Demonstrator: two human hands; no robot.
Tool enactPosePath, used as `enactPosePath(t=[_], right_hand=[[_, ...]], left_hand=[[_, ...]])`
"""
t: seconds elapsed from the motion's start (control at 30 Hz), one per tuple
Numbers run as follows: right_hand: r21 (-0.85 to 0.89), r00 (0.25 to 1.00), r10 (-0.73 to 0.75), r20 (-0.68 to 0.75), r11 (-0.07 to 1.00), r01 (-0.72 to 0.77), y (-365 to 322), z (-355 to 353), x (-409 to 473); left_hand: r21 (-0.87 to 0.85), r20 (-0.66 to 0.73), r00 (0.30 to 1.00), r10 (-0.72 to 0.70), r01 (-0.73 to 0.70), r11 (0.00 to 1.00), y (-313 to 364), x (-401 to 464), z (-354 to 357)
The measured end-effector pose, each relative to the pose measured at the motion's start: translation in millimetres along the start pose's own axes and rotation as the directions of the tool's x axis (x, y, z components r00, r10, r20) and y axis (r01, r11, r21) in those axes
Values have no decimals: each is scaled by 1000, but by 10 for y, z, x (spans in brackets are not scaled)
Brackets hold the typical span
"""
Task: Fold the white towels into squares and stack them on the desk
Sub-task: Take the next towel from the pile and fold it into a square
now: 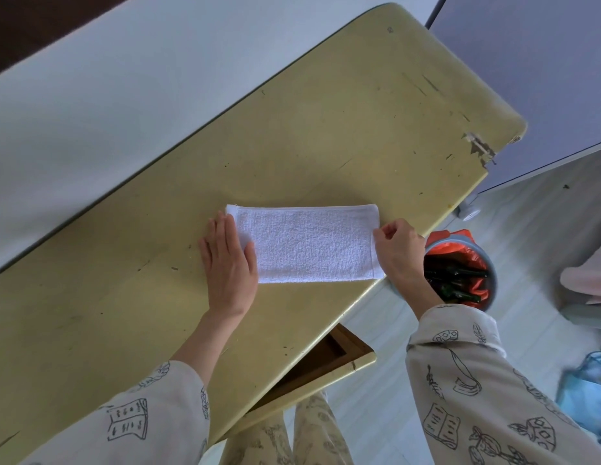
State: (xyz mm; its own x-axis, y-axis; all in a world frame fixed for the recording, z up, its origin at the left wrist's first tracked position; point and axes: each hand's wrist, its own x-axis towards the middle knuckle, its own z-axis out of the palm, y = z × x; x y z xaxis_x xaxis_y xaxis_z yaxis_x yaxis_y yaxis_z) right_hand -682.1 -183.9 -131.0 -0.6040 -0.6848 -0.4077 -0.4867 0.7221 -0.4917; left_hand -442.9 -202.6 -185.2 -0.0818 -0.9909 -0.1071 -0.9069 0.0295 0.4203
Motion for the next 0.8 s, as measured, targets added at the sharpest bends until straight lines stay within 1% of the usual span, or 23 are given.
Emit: enactPosePath(t=[0.1,0.27,0.4,0.5,0.57,0.6,0.63,0.67,0.7,0.73,0.77,0.8], right_hand=[[-29,999,-47,-26,999,46,19,17,2],[-76,996,-90,-13,993,89,16,28,10],[-40,998,-66,-20,997,65,7,13,-4],[-8,999,-37,-34,999,37,-4,19,-10],[4,997,-42,-58,999,42,-18,54,-21],[-20,992,-71,-101,997,69,-20,75,-36],[-85,974,-149,-172,987,136,-18,105,-55],[-178,937,-266,-228,957,229,-11,148,-81],[-273,887,-393,-241,905,327,-13,206,-115],[-352,840,-504,-200,837,418,-22,284,-151],[-420,801,-588,-113,759,498,-22,379,-184],[-461,773,-634,-16,691,557,-7,468,-210]], left_hand=[[13,6,1000,2,-2,1000,3,-5,-1],[23,13,1000,13,-13,1000,-15,-14,-6],[24,20,1000,18,-19,1000,2,-17,-45],[48,20,997,76,-77,996,77,8,-89],[86,57,990,129,-133,987,133,31,-90],[110,80,985,155,-163,980,145,37,-71],[140,101,979,179,-192,971,145,35,-40],[175,120,973,198,-217,960,138,29,-6],[211,130,968,212,-236,948,127,24,27],[237,136,966,218,-245,940,115,25,56],[251,140,966,217,-246,936,105,29,77],[255,145,966,214,-246,935,103,39,84]])
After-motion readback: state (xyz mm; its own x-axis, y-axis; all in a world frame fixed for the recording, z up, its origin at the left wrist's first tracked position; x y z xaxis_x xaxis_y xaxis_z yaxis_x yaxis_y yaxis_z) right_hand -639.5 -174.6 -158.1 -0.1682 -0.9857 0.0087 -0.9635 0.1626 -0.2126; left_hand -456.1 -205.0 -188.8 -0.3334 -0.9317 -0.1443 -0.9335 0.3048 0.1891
